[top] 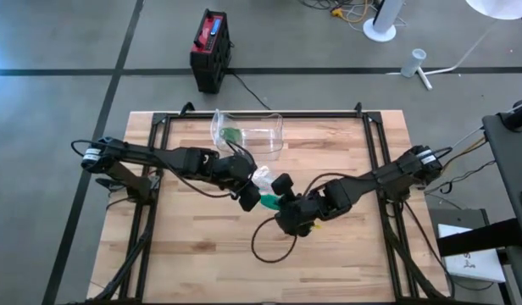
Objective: Roll bandage
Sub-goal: Put the folded blue bandage into the transparent zip bag
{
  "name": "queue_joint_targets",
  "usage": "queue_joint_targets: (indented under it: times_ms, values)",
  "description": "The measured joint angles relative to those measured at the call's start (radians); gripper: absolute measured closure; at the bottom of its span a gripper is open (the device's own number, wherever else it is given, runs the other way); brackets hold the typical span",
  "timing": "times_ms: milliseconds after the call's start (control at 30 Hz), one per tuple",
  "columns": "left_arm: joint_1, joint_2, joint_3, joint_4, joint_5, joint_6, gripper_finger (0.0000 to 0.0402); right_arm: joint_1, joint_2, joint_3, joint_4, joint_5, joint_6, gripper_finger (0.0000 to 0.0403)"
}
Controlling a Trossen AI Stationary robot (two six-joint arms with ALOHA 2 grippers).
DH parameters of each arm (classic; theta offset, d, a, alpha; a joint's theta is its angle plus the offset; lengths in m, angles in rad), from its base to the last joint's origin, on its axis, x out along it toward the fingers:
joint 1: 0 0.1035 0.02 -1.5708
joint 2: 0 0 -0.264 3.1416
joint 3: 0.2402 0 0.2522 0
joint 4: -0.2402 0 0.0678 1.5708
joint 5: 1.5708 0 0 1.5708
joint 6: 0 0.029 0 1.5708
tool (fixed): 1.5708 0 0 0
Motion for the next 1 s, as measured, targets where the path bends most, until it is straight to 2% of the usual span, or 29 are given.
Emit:
queue_joint_targets:
  times_ms: [67,233,300,367,500,600,833,900,1000]
  values:
    - [0.000,-0.001,0.000,0.007,0.000,0.000,0.0401,-0.010,0.000,0.002,-0.001,0.019,0.025,0.0390]
    - [-0.001,0.001,0.000,0.050,-0.002,0.000,0.0401,-0.044,0.002,0.002,0.007,0.258,0.078,0.0390]
    - [-0.001,0.001,0.000,0.071,-0.003,0.000,0.0401,-0.055,0.002,0.003,0.016,0.314,0.103,0.0390]
    - [-0.001,0.001,0.000,0.086,-0.003,0.001,0.0401,-0.062,0.003,0.010,0.027,0.312,0.125,0.0390]
    - [-0.001,0.002,0.000,0.115,-0.002,0.003,0.0401,-0.065,0.003,0.013,0.096,0.205,0.122,0.0379]
    - [-0.003,-0.012,-0.003,0.138,-0.002,0.000,0.0401,-0.070,0.003,0.013,0.104,0.198,0.115,0.0365]
    - [0.000,-0.166,-0.013,0.162,-0.086,0.023,0.0401,-0.081,0.001,0.007,0.141,0.156,0.112,0.0364]
    - [0.002,-0.183,-0.022,0.144,-0.089,0.025,0.0401,-0.080,-0.001,0.008,0.164,0.126,0.080,0.0352]
    - [0.002,-0.200,-0.024,0.133,-0.089,0.042,0.0401,-0.081,-0.001,0.032,0.211,0.104,0.062,0.0313]
